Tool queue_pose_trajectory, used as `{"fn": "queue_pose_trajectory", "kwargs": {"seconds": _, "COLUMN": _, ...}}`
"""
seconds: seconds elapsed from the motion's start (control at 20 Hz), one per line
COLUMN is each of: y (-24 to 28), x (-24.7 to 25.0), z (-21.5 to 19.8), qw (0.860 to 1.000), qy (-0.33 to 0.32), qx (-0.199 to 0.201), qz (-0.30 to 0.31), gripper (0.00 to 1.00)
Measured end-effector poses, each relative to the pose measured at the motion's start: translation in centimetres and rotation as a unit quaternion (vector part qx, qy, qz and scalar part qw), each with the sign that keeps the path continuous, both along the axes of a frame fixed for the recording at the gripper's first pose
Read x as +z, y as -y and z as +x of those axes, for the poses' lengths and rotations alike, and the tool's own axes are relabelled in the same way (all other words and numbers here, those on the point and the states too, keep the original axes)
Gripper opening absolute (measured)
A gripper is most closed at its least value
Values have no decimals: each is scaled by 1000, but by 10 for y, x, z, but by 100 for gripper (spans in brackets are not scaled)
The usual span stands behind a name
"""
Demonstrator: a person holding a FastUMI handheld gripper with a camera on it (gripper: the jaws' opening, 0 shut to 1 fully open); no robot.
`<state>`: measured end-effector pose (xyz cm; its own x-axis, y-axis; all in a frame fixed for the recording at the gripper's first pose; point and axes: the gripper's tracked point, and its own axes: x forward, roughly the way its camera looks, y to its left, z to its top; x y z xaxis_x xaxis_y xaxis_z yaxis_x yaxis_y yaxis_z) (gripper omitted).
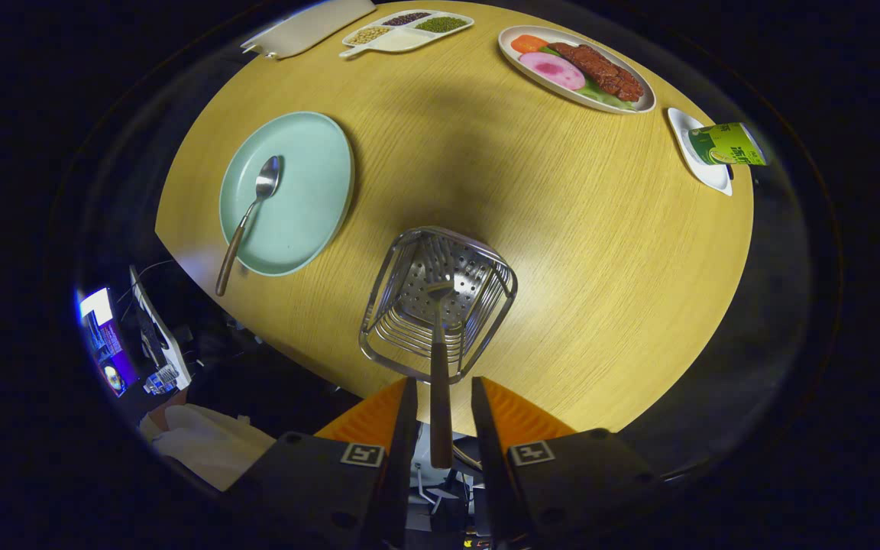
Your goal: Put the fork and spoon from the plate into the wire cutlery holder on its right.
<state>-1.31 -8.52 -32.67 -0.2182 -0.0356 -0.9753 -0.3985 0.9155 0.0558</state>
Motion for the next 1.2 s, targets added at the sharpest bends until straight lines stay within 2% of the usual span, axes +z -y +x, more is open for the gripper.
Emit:
{"fn": "queue_pose_trajectory", "kwargs": {"seconds": 0.05, "y": -1, "x": 4, "z": 3, "qw": 1000, "qy": 14, "qx": 0, "qz": 6, "gripper": 53}}
{"fn": "queue_pose_trajectory", "kwargs": {"seconds": 0.15, "y": -4, "x": 17, "z": 8, "qw": 999, "qy": 45, "qx": -8, "qz": 15, "gripper": 89}}
{"fn": "queue_pose_trajectory", "kwargs": {"seconds": 0.2, "y": -7, "x": 26, "z": 12, "qw": 998, "qy": 62, "qx": -17, "qz": 23, "gripper": 98}}
{"fn": "queue_pose_trajectory", "kwargs": {"seconds": 0.35, "y": -16, "x": 58, "z": 26, "qw": 989, "qy": 135, "qx": -41, "qz": 47, "gripper": 97}}
{"fn": "queue_pose_trajectory", "kwargs": {"seconds": 0.45, "y": -29, "x": 84, "z": 38, "qw": 975, "qy": 201, "qx": -61, "qz": 73, "gripper": 98}}
{"fn": "queue_pose_trajectory", "kwargs": {"seconds": 0.65, "y": -53, "x": 140, "z": 59, "qw": 929, "qy": 343, "qx": -87, "qz": 105, "gripper": 100}}
{"fn": "queue_pose_trajectory", "kwargs": {"seconds": 0.8, "y": -79, "x": 166, "z": 56, "qw": 898, "qy": 408, "qx": -103, "qz": 129, "gripper": 100}}
{"fn": "queue_pose_trajectory", "kwargs": {"seconds": 0.9, "y": -99, "x": 175, "z": 59, "qw": 868, "qy": 456, "qx": -124, "qz": 151, "gripper": 100}}
{"fn": "queue_pose_trajectory", "kwargs": {"seconds": 1.0, "y": -118, "x": 160, "z": 46, "qw": 858, "qy": 466, "qx": -148, "qz": 159, "gripper": 100}}
{"fn": "queue_pose_trajectory", "kwargs": {"seconds": 1.2, "y": -156, "x": 118, "z": 38, "qw": 850, "qy": 461, "qx": -193, "qz": 167, "gripper": 100}}
